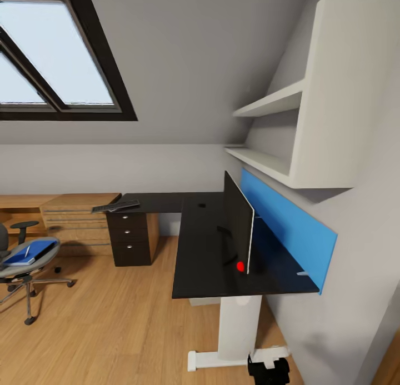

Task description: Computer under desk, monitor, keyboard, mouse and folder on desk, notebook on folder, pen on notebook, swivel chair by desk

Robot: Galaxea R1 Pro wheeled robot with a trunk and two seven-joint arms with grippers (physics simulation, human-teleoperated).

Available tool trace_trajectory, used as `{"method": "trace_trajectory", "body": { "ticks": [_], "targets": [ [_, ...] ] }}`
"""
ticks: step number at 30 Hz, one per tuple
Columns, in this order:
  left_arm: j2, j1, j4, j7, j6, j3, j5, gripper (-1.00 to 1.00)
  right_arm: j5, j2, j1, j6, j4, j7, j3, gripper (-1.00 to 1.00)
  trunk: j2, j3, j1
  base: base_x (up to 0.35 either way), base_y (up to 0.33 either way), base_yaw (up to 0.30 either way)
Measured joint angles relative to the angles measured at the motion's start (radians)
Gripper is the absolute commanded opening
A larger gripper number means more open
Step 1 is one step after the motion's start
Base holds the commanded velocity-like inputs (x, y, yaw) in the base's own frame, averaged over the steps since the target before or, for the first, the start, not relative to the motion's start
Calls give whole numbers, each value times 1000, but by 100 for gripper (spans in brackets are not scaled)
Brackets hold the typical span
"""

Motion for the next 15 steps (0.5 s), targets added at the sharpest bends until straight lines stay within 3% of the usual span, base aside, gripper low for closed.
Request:
{"method": "trace_trajectory", "body": {
  "ticks": [2, 3, 7, 15],
  "targets": [
    [2, 0, 1, 0, 22, -5, -2, 100, 0, -2, 5, -27, 7, 10, -1, 100, 0, 0, 0, 10, 266, 0],
    [4, 0, 1, 0, 86, -7, -5, 100, 1, -4, 9, -44, 12, 18, 0, 100, 0, 0, 0, 37, 289, 0],
    [10, 0, -30, 0, 228, -7, -5, 100, 2, -5, 13, -57, 14, 25, 0, 100, 0, 0, 0, 117, 303, 0],
    [9, 0, -38, 0, 239, -5, -2, 100, 4, -6, 17, -60, 14, 30, 0, 100, 0, 0, 0, 120, 317, 0]
  ]
}}
